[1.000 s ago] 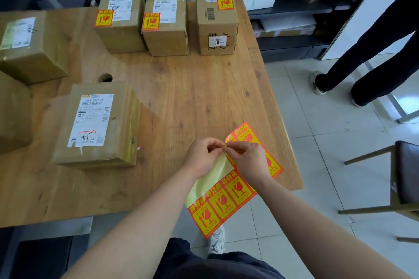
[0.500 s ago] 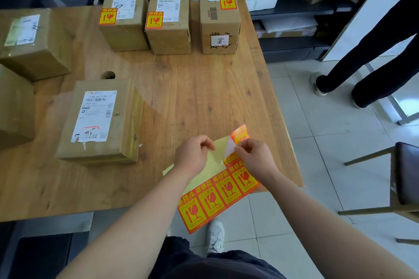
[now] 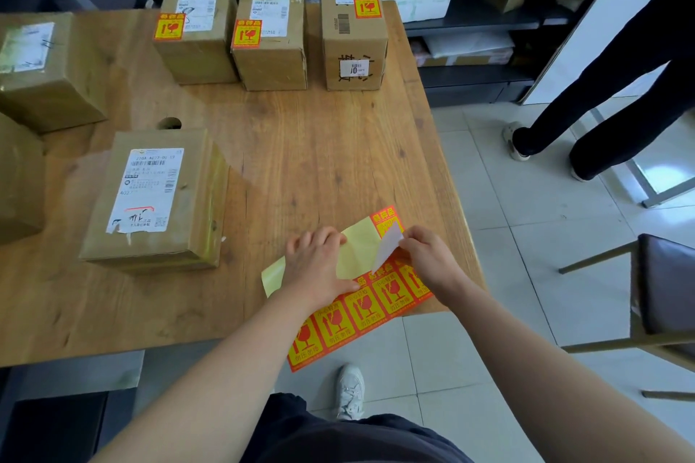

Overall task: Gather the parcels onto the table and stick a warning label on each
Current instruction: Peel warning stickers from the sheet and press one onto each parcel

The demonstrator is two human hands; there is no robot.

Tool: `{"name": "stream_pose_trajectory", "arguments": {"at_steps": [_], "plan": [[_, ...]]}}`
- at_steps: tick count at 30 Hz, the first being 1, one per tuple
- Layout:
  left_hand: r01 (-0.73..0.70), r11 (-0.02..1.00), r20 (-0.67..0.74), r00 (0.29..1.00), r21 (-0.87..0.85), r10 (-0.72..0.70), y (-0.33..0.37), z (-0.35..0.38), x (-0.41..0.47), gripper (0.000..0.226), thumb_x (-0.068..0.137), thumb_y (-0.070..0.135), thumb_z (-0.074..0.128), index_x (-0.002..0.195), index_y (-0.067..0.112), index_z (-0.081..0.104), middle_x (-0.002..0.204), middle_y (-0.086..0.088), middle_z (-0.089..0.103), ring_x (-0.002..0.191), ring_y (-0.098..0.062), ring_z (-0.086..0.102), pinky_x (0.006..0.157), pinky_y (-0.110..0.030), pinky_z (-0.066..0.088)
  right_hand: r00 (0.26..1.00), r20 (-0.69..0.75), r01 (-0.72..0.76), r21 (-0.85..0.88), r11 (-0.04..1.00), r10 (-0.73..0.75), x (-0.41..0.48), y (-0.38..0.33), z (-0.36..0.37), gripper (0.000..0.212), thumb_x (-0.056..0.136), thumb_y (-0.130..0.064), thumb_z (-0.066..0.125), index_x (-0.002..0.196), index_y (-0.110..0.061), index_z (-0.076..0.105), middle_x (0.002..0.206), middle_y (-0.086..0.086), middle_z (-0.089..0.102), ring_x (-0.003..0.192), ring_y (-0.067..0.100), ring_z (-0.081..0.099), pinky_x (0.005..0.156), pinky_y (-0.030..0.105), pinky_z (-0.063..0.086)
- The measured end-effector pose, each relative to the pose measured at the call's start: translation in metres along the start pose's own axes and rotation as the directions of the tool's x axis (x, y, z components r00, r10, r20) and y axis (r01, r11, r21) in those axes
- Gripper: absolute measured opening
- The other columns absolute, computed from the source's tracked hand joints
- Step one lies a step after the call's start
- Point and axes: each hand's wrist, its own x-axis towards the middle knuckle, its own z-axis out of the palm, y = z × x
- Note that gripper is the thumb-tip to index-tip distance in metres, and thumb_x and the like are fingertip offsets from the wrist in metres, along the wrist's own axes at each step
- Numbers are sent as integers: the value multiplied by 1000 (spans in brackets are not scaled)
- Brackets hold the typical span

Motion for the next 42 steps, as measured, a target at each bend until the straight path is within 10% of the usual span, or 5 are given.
{"name": "stream_pose_trajectory", "arguments": {"at_steps": [11, 16, 22, 27, 42], "plan": [[10, 1000, 31, 999, 4, -10, 6, -1, -4, 79, 71, 63, 66, 135, 27, 37, 143, 5, 31, 132, -20, 28, 111, -46, 15, 996, -19, -60, 521, 851, 82, -7, 10, -18, 20, 96, -5, 34, 82, -5, 48, 92, 18, 67, 96, 28, 65, 90, 40, 51], [-47, 969, -97, 995, -241, 24, 21, -18, -9, 71, 68, 74, 55, 124, 32, 48, 130, 12, 45, 123, -10, 38, 107, -37, 17, 999, -37, 6, 290, 957, 5, -10, 1, -10, 18, 89, -15, 43, 71, -14, 45, 59, -5, 49, 57, 7, 55, 63, 33, 46], [-10, 882, -167, 983, -471, -78, 21, -46, -19, 14, 83, 38, 64, 86, 25, 65, 79, 12, 66, 75, -8, 61, 71, -32, 50, 997, -3, 81, 227, 971, -82, -14, -30, 23, 18, 84, -24, 41, 77, -13, 53, 77, 5, 54, 73, 19, 51, 75, 45, 45], [137, 793, -175, 940, -593, -293, -8, -59, -29, 16, 85, 25, 64, 70, 20, 62, 63, 9, 61, 59, -11, 56, 53, -28, 42, 986, 75, 122, 273, 954, -148, -20, -60, 50, 30, 73, -45, 48, 75, -21, 68, 88, 2, 68, 90, 16, 63, 87, 38, 47], [174, 390, -52, 861, -904, -505, -144, -123, -82, 19, 90, 23, 61, 79, 10, 69, 71, -5, 70, 62, -12, 61, 70, -37, 53, 940, 90, 318, 126, 940, -330, -42, -139, 179, 13, 84, -16, 66, 72, -10, 67, 55, -8, 58, 52, 3, 49, 54, 16, 40]]}}
